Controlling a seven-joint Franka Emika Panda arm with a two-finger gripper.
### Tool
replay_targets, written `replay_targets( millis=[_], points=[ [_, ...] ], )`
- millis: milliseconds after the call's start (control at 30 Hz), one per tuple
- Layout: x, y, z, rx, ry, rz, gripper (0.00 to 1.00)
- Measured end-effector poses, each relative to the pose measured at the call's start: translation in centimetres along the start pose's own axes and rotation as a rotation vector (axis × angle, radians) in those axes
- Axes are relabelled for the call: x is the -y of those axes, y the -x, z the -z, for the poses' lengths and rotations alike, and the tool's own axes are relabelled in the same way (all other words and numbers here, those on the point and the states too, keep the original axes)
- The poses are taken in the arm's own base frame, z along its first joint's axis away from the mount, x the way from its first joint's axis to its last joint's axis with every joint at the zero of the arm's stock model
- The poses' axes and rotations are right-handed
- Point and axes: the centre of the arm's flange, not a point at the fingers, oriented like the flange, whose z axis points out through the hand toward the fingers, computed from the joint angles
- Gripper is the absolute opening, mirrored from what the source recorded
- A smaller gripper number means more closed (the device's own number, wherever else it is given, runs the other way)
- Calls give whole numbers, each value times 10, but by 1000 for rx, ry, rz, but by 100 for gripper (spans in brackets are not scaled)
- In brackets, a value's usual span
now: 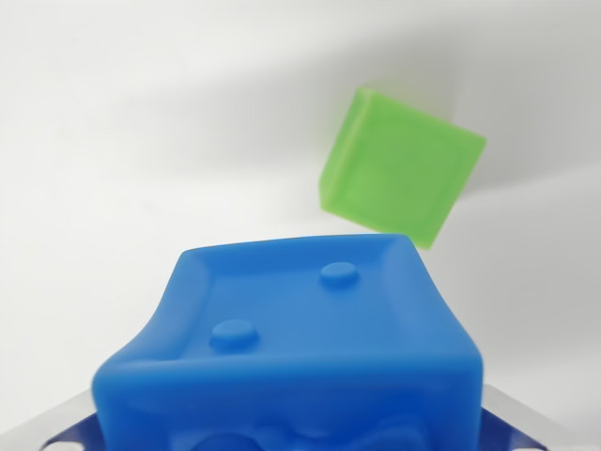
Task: Stack cube
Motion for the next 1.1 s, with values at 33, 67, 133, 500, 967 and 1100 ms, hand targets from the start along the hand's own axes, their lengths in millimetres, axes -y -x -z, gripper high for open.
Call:
replay_targets(
  millis=[33, 67, 133, 500, 967, 1100],
  points=[
    [0, -1, 0, 0, 0, -8, 0],
    [0, -2, 0, 0, 0, -11, 0],
    [-1, -4, 1, 0, 1, -25, 0],
    [-3, -14, 6, 0, 1, -99, 0],
    [-5, -29, 11, -1, 2, -196, 0],
    [-5, -32, 12, -1, 1, -220, 0]
  ],
)
